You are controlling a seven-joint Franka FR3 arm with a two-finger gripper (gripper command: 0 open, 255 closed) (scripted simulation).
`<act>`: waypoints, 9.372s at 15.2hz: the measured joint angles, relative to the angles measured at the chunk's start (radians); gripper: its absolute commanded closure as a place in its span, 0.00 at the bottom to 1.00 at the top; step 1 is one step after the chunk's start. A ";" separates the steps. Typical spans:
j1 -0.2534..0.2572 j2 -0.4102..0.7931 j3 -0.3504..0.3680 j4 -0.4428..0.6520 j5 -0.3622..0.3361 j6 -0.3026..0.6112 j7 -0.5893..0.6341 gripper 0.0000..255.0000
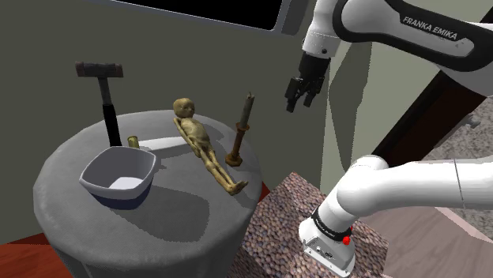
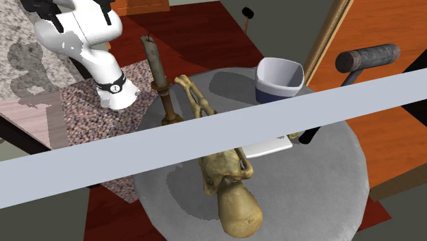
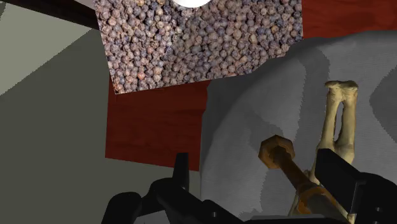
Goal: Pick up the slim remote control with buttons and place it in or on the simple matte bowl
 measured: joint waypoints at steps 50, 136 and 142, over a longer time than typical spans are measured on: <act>0.301 1.289 0.093 0.646 -0.107 0.701 -0.962 0.00; 0.555 1.211 0.213 0.808 -0.135 0.459 -0.600 1.00; 0.554 1.212 0.213 0.807 -0.135 0.460 -0.601 0.00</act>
